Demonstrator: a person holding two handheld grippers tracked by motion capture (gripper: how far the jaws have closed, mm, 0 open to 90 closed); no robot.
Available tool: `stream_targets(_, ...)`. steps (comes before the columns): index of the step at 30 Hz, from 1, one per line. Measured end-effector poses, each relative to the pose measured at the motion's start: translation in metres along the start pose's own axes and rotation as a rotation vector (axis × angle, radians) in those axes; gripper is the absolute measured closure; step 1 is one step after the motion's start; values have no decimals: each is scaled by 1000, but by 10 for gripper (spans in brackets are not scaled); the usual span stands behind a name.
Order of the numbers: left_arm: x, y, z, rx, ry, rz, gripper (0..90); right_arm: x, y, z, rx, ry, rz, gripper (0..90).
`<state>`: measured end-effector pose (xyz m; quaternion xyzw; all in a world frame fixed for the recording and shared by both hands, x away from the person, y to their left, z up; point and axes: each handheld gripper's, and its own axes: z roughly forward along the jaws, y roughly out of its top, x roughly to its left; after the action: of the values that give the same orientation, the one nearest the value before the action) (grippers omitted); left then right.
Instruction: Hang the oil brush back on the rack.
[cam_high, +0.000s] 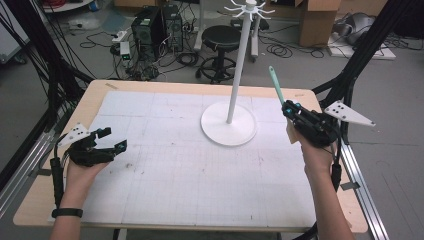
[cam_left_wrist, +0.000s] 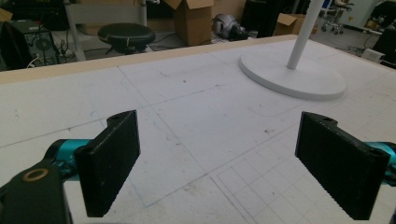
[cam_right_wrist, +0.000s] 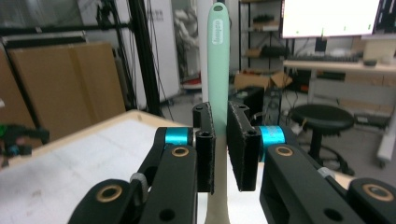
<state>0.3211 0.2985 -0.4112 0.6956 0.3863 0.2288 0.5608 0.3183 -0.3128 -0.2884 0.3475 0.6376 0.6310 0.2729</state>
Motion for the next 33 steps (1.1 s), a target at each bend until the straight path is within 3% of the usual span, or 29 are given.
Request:
stream_targets(9,0,0,0,4,-1,2,146,2,39,8,-72,24,-49,819)
stream_targets(16,0,0,0,6,-2,3,146,3,61,14,-106,28,-60,819)
stream_targets(33,1,-1,0,13,-3,7,146,2,83,31,-131,31,-57,819)
